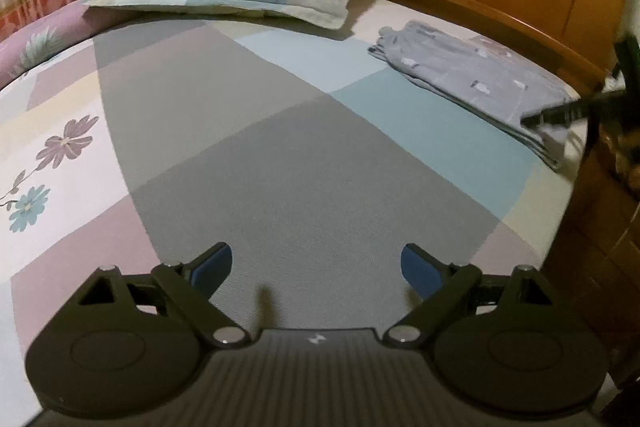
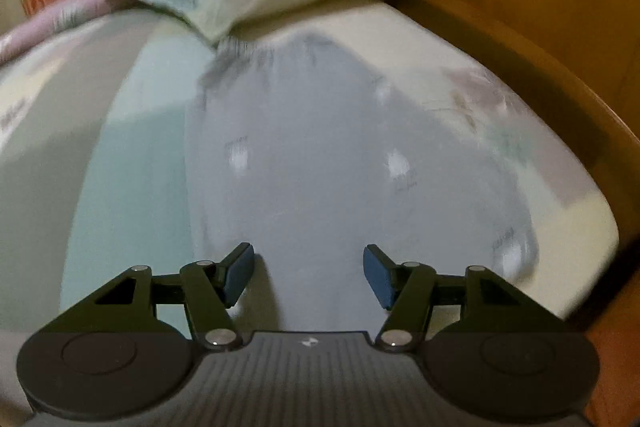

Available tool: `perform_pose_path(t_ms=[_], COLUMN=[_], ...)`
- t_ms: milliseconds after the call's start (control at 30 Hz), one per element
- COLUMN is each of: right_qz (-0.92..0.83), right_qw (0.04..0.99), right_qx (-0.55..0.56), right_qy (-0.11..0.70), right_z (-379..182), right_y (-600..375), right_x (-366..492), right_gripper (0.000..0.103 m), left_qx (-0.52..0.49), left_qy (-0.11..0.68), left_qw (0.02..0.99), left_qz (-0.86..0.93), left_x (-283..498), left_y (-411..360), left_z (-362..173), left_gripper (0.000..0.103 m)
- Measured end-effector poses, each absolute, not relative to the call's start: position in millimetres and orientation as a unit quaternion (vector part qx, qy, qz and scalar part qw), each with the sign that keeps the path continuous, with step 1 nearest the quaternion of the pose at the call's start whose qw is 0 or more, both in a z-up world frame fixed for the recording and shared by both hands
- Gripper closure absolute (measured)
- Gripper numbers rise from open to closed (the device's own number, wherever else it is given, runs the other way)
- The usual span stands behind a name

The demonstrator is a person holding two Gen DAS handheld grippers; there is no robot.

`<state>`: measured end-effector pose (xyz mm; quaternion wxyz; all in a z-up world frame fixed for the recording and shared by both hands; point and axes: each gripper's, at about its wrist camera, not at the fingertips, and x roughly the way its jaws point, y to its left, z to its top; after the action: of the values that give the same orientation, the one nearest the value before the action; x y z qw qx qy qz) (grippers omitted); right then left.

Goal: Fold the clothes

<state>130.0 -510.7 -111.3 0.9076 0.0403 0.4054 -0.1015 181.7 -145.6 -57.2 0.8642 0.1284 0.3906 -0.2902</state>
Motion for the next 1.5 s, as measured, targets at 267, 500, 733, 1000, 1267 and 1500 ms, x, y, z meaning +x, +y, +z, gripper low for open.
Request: perform_pose_path(t_ms=[267, 500, 733, 1000, 1267, 1500], right_qz=[-0.099, -0.104, -0.065, -0.026, -0.036, 0.02], right_qw=[0.93, 0.891, 0.824, 0.808, 0.881, 0.855], right_qx=[-0.041, -0.211, -0.404, -0.455, -0.3, -0.298], right_qy=[0.35, 0.389, 0.392, 0.373, 0.365, 0.424], right_z=[-100, -108, -146, -149, -83, -111], right_y=[-453, -432, -417, -403, -425, -403], right_x=[75, 67, 77, 88, 93, 89], right_gripper=[0.042, 0.045, 0.048, 0.091, 0.093, 0.09], left_qx=[0.136, 0.123, 0.116, 0.117, 0.11, 0.109], left_qy=[0.38, 0.382, 0.385, 0.388, 0.389, 0.397], left_qw=[0.865, 0.863, 0.862, 0.86, 0.86, 0.856], left_qz=[-0.297, -0.305, -0.308, -0.311, -0.312, -0.313], left_x=[173, 169, 168, 166, 167, 170], left_y=[-146, -141, -140, -140, -139, -140], left_z=[-53, -55, -57, -58, -59, -62], left_gripper=[0.011, 0.011, 0.011, 0.011, 0.011, 0.011])
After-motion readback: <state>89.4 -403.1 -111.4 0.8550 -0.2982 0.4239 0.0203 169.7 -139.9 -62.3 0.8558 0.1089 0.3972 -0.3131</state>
